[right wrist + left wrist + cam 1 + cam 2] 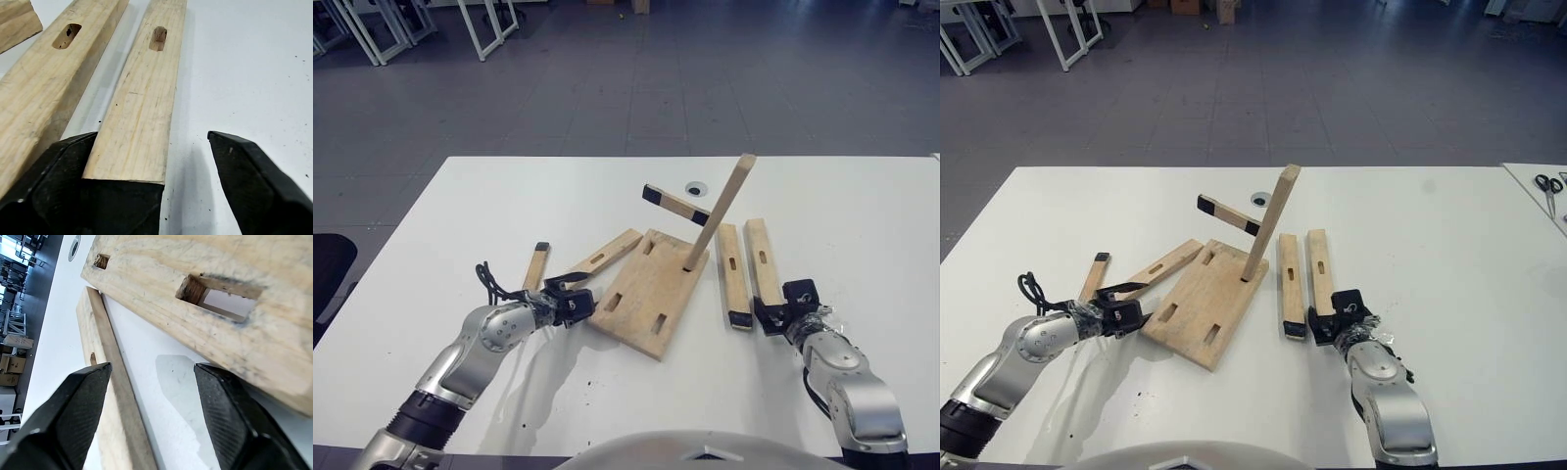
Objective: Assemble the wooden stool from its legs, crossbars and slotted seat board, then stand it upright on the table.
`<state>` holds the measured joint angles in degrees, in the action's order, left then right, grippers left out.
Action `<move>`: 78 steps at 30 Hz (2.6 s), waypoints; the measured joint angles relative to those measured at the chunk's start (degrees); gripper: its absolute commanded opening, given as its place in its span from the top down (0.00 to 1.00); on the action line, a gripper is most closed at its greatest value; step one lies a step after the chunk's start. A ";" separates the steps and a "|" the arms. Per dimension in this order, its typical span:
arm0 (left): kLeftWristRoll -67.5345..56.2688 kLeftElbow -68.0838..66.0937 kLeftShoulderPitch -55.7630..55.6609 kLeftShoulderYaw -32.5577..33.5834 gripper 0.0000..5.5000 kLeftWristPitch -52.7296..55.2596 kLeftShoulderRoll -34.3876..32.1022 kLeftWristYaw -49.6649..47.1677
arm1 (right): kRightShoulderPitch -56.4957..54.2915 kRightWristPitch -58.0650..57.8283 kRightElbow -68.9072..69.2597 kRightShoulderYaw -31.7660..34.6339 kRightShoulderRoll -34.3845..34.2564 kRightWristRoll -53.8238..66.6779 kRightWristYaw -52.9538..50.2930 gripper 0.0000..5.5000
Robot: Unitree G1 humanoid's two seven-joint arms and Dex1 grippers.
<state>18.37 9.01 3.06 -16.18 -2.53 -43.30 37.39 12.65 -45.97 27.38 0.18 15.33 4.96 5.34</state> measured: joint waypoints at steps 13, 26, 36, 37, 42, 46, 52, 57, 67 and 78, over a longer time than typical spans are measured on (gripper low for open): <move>1.30 3.12 -1.47 -6.40 0.43 3.79 7.44 0.09 | -8.43 9.40 -14.19 8.64 0.41 2.86 3.55 0.63; 2.91 0.99 -1.37 -9.30 0.43 4.56 16.12 -5.04 | -43.49 8.95 -13.29 19.51 3.18 27.61 11.31 0.63; -2.26 -2.71 -4.85 -10.05 0.43 2.97 18.87 -1.28 | -43.67 5.57 -13.88 20.08 1.90 38.24 12.77 0.63; -4.40 -0.46 -2.94 -7.68 0.43 4.28 17.13 -0.14 | -42.37 5.07 -13.74 19.87 1.90 38.83 13.43 0.63; -25.51 13.06 -1.52 7.57 0.43 17.73 14.87 4.93 | -39.20 3.79 -12.36 19.20 2.80 43.09 17.28 0.63; -51.99 16.09 -9.88 18.83 0.43 33.35 18.25 2.42 | -37.45 2.11 -12.22 18.28 2.87 46.19 21.11 0.63; -93.72 16.58 -18.52 25.84 0.43 49.41 21.57 -13.04 | -36.10 -6.93 -11.08 13.71 4.02 57.70 30.65 0.63; -105.35 16.98 -20.35 25.44 0.43 51.31 21.68 -21.93 | -34.72 -11.10 -8.75 10.13 6.60 63.43 36.98 0.63; -112.07 17.11 -22.08 25.40 0.49 51.06 19.02 -23.75 | -32.77 -11.63 -7.35 7.13 9.61 64.99 40.32 0.63; -106.95 17.13 -20.90 24.06 0.62 50.63 16.68 -18.31 | -31.09 -10.63 -7.19 5.26 11.00 63.76 42.64 0.56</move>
<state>-88.59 26.14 -17.84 7.88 48.10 -26.62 19.07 -18.44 -56.60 20.20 5.44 26.34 68.72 47.98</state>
